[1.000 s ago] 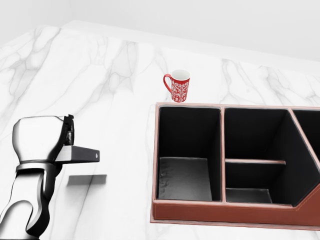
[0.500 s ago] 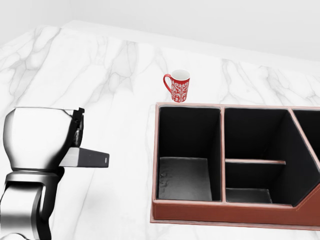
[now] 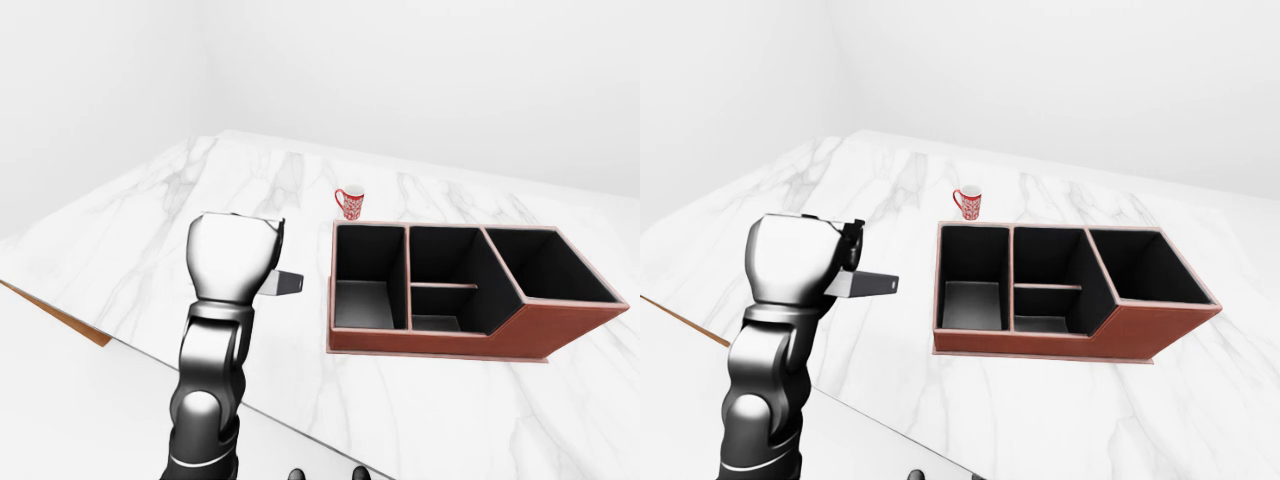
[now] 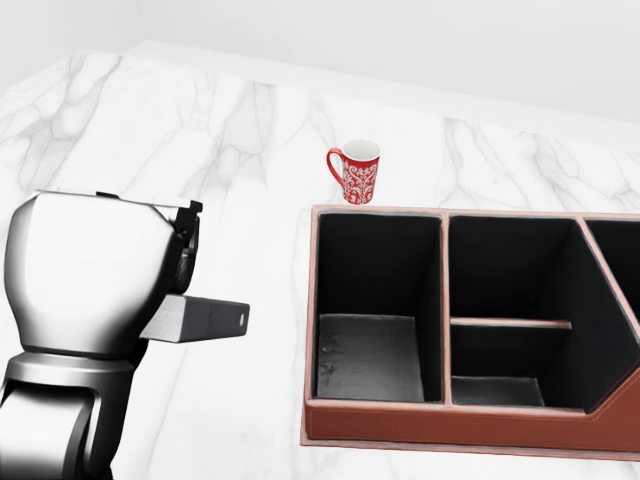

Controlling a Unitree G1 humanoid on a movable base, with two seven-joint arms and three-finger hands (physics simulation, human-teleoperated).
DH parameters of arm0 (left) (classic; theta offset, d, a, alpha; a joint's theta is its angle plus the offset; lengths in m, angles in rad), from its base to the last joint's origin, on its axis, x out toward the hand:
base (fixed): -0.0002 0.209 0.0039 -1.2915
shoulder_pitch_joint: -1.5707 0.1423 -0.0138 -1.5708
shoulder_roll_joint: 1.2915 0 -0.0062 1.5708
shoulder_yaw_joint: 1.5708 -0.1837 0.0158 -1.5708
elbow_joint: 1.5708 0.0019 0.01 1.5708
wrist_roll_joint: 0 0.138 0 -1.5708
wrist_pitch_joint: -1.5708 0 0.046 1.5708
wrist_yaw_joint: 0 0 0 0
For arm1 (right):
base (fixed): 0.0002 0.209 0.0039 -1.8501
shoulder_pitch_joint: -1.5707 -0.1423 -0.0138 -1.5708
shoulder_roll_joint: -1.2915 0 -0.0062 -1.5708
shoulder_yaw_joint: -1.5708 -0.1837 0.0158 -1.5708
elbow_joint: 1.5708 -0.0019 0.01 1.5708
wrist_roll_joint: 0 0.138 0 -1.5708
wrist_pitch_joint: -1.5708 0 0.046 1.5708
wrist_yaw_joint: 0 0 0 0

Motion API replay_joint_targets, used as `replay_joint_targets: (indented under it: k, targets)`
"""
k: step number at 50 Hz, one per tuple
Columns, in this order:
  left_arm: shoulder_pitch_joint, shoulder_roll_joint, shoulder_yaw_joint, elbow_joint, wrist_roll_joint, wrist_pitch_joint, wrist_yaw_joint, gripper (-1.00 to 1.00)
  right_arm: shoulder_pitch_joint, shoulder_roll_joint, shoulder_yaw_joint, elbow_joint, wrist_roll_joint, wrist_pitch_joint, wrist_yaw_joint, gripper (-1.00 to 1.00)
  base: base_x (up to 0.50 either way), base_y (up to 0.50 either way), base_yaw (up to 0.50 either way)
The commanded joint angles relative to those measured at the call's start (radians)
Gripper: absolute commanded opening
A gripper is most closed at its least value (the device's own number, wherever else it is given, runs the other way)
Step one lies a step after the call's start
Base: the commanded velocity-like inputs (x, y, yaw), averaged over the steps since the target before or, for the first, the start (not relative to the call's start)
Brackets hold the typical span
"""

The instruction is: Pick up the book and place it in the left compartment of the caddy.

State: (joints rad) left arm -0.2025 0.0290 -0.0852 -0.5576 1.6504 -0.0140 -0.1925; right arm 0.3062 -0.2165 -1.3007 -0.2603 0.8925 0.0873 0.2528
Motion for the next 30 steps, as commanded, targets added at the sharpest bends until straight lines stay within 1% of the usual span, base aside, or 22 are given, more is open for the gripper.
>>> replay_joint_targets:
  k: [1, 6, 13, 15, 20, 21, 26, 28, 30]
  targets:
    - [-0.058, -0.050, -0.044, -0.093, 0.039, -0.018, -0.082, -1.00, 0.001, 0.000, -0.001, -0.004, 0.003, 0.000, -0.002, 1.00, 0.00, 0.00, 0.00]
    - [-0.065, -0.076, -0.078, -0.114, 0.069, -0.030, -0.111, -1.00, -0.002, 0.002, 0.003, 0.001, -0.003, 0.000, 0.001, 1.00, 0.00, 0.00, 0.00]
    - [-0.092, -0.090, -0.085, -0.104, 0.085, -0.038, -0.133, -1.00, 0.002, 0.001, -0.002, -0.004, 0.003, 0.000, -0.002, 1.00, 0.00, 0.00, 0.00]
    - [-0.111, -0.103, -0.096, -0.127, 0.097, -0.042, -0.169, -1.00, 0.001, 0.001, -0.001, -0.001, 0.000, 0.000, -0.001, 1.00, 0.00, 0.00, 0.00]
    - [-0.120, -0.124, -0.114, -0.153, 0.116, -0.050, -0.196, -1.00, 0.000, 0.001, 0.001, 0.001, -0.002, 0.000, -0.001, 1.00, 0.00, 0.00, 0.00]
    - [-0.123, -0.134, -0.125, -0.157, 0.122, -0.052, -0.204, -1.00, 0.000, 0.001, 0.001, 0.000, 0.000, 0.000, 0.000, 1.00, 0.00, 0.00, 0.00]
    - [-0.117, -0.160, -0.158, -0.153, 0.151, -0.059, -0.204, -1.00, -0.002, -0.001, 0.003, 0.006, -0.002, 0.000, 0.002, 1.00, 0.00, 0.00, 0.00]
    - [-0.110, -0.166, -0.170, -0.145, 0.169, -0.063, -0.193, -1.00, -0.001, -0.001, 0.003, 0.004, -0.001, 0.000, 0.002, 1.00, 0.00, 0.00, 0.00]
    - [-0.112, -0.173, -0.172, -0.139, 0.168, -0.062, -0.190, -1.00, 0.000, -0.001, 0.002, 0.003, 0.001, 0.000, 0.002, 1.00, 0.00, 0.00, 0.00]
